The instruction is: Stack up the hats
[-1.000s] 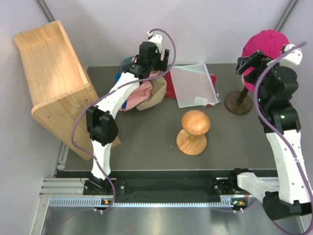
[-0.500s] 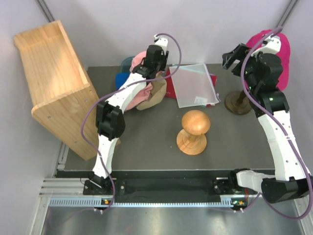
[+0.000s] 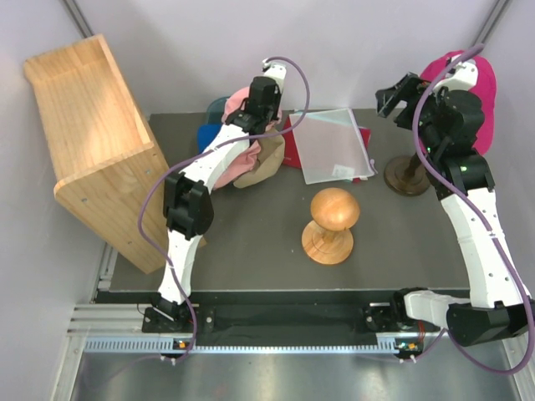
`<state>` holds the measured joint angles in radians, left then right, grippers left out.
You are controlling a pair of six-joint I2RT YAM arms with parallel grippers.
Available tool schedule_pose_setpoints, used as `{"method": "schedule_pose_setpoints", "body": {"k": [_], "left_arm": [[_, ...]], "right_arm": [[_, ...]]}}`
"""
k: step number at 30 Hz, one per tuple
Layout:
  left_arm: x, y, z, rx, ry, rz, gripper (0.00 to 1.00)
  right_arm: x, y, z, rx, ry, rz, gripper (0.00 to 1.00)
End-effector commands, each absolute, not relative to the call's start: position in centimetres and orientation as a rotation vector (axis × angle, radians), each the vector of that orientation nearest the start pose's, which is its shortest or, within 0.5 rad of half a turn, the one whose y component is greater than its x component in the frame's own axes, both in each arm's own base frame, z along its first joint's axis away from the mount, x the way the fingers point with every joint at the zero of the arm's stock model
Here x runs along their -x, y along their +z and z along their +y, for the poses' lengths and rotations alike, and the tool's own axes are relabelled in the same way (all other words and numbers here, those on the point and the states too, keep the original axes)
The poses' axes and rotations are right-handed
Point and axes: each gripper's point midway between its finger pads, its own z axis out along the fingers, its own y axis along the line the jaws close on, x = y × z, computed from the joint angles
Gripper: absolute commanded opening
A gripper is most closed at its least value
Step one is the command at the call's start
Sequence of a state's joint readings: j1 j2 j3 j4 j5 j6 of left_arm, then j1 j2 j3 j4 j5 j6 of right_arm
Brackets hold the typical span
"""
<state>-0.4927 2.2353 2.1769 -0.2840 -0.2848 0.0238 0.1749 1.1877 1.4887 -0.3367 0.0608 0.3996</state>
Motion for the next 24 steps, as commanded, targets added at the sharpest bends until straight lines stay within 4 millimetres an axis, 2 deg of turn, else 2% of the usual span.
{"method": "schedule_pose_setpoints", "body": {"k": [1, 2, 3, 4, 5, 7, 8, 9, 11, 13, 14, 15, 17, 19, 20, 21, 22, 23, 24], "left_arm": [[-56.9, 36.0, -25.8, -0.234, -0.166, 1.659, 0.00], [-55.8, 38.6, -25.7, -0.239, -0.200, 1.614, 0.00], [-55.2, 39.7, -25.7, -0.246, -0.223, 1.590, 0.00], [-54.7, 40.2, -25.8, -0.257, -0.237, 1.579, 0.00], [-53.5, 42.8, -25.5, -0.251, -0.269, 1.527, 0.00], [-52.1, 44.3, -26.4, -0.260, -0.368, 1.499, 0.00], [-50.9, 46.3, -26.4, -0.267, -0.407, 1.457, 0.00], [-50.1, 47.1, -27.0, -0.288, -0.463, 1.443, 0.00], [-48.3, 49.3, -27.2, -0.304, -0.529, 1.401, 0.00], [-46.7, 50.5, -28.0, -0.336, -0.614, 1.378, 0.00], [-45.4, 52.0, -27.9, -0.343, -0.643, 1.348, 0.00], [-44.7, 52.6, -27.9, -0.339, -0.680, 1.343, 0.00], [-42.8, 53.9, -27.9, -0.357, -0.733, 1.319, 0.00], [-41.7, 54.5, -27.9, -0.349, -0.781, 1.309, 0.00], [-40.3, 55.6, -27.7, -0.361, -0.808, 1.282, 0.00], [-39.7, 55.9, -27.7, -0.355, -0.842, 1.279, 0.00], [-39.2, 56.1, -27.8, -0.359, -0.863, 1.267, 0.00], [-37.9, 56.9, -27.6, -0.358, -0.898, 1.251, 0.00], [-37.5, 57.1, -27.6, -0.356, -0.911, 1.247, 0.00]], "right_arm": [[-37.1, 47.8, 8.5, -0.150, 0.444, 1.529, 0.88], [-37.8, 47.5, 8.6, -0.142, 0.435, 1.545, 0.88], [-37.6, 48.4, 9.4, -0.104, 0.471, 1.538, 0.89], [-37.6, 48.4, 10.1, -0.075, 0.503, 1.552, 0.89], [-38.0, 48.6, 10.5, -0.071, 0.525, 1.556, 0.89], [-38.1, 48.5, 11.6, -0.042, 0.587, 1.563, 0.89], [-38.3, 48.6, 12.0, -0.056, 0.627, 1.559, 0.89], [-38.3, 48.6, 12.5, -0.049, 0.657, 1.562, 0.89], [-38.0, 48.9, 13.7, -0.059, 0.764, 1.553, 0.89], [-37.1, 49.6, 14.8, -0.040, 0.863, 1.529, 0.90], [-36.9, 49.1, 15.3, -0.077, 0.932, 1.544, 0.90], [-36.6, 50.0, 15.5, -0.079, 0.974, 1.505, 0.91], [-35.7, 49.2, 16.4, -0.127, 1.115, 1.516, 0.92], [-34.7, 50.0, 17.0, -0.121, 1.226, 1.462, 0.94], [-34.1, 48.8, 17.2, -0.194, 1.325, 1.479, 0.94], [-33.5, 48.7, 17.3, -0.213, 1.377, 1.462, 0.95], [-32.8, 49.5, 17.3, -0.207, 1.426, 1.406, 0.95], [-32.1, 48.6, 17.3, -0.277, 1.497, 1.412, 0.95], [-31.6, 48.5, 17.2, -0.300, 1.527, 1.405, 0.96]]}}
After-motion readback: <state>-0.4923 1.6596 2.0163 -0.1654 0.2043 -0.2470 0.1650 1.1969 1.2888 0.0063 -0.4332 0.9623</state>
